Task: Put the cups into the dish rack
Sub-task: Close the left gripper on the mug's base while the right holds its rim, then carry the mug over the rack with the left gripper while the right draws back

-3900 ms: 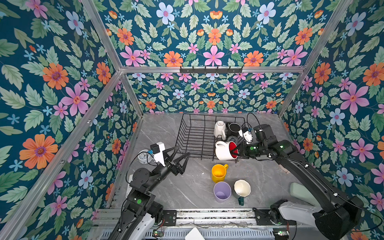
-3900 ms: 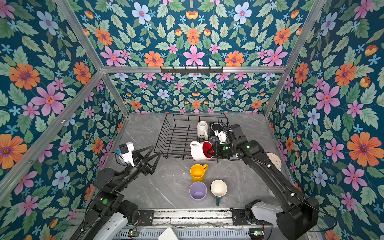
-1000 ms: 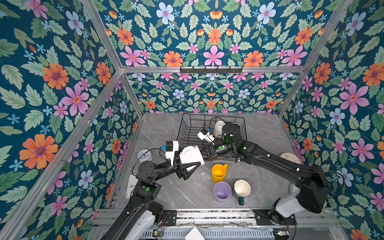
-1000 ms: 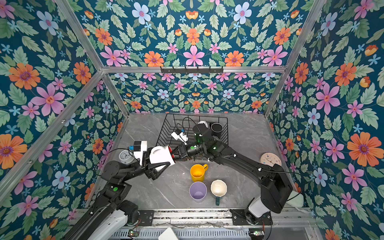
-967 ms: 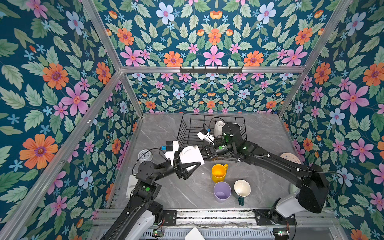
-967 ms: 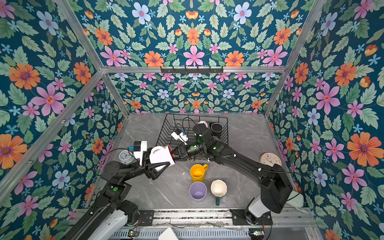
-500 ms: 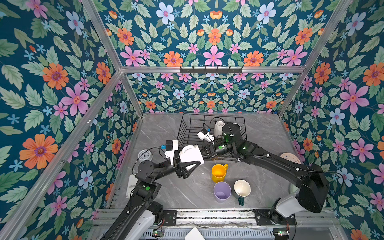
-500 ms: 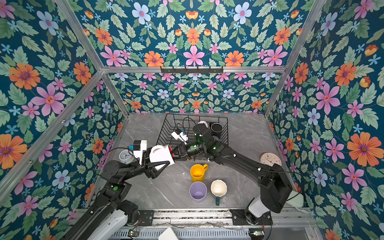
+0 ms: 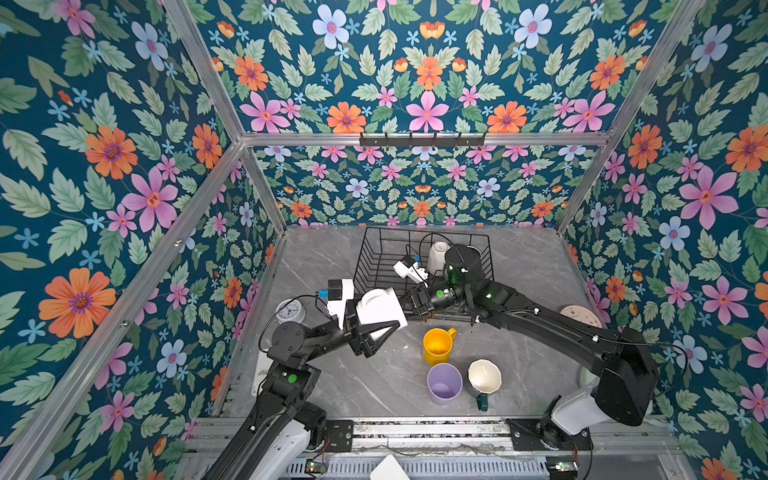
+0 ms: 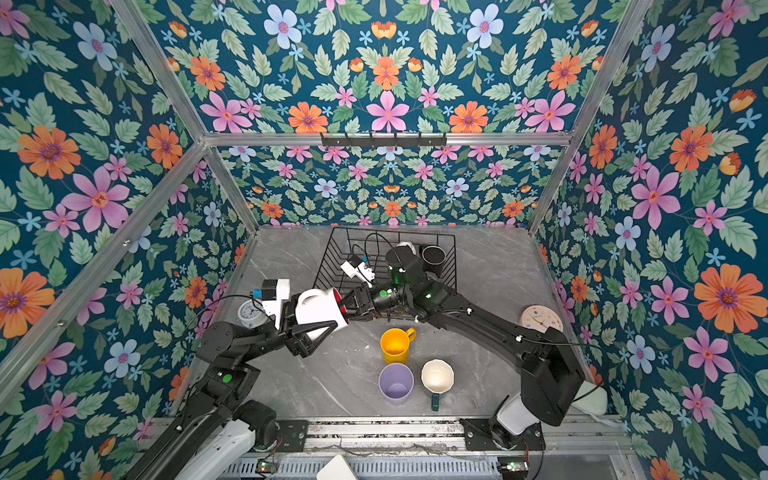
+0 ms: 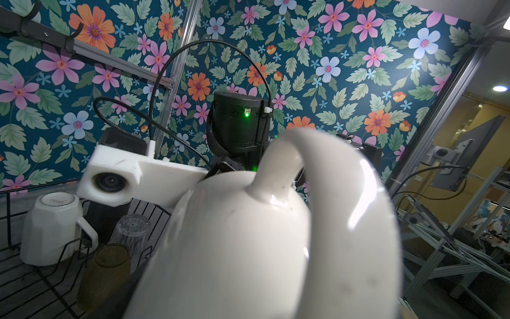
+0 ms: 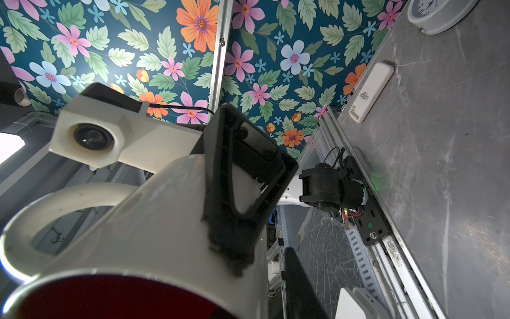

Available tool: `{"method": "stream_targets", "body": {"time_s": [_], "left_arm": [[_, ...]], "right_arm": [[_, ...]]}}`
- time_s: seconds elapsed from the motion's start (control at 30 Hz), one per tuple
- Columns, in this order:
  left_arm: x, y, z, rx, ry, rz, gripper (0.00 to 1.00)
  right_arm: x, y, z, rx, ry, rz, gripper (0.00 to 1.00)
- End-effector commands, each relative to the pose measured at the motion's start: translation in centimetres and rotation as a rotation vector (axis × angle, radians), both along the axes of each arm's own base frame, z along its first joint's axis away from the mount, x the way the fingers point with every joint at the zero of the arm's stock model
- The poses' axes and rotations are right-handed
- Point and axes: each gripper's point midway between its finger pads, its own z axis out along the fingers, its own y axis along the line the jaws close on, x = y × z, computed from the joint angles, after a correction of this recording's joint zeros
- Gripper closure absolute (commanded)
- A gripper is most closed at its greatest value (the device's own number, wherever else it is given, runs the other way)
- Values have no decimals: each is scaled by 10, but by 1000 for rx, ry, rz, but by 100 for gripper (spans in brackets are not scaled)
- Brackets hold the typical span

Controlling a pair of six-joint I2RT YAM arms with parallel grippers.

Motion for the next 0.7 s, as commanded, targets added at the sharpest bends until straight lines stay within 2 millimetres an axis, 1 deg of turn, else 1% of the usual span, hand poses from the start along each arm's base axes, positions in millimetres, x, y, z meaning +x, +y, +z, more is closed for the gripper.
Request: {"method": "stream_targets", "body": {"time_s": [0.0, 0.13, 0.27, 0.53, 0.67], "left_arm": [[-4, 5, 18, -36, -79, 19, 100], [-5, 7, 22, -40, -95, 39, 100], [-4, 8, 22, -38, -99, 49, 100], [0, 8, 20, -33, -96, 68, 100], [7, 9, 17, -21, -79, 100, 100]], "right_arm": [[0, -1, 5, 14, -19, -2, 69], [0, -2, 4, 11, -15, -3, 62], [1, -4, 4, 10, -15, -10, 59], [4, -12, 3, 1, -8, -35, 57], [10, -20, 4, -2, -8, -62, 56]]}}
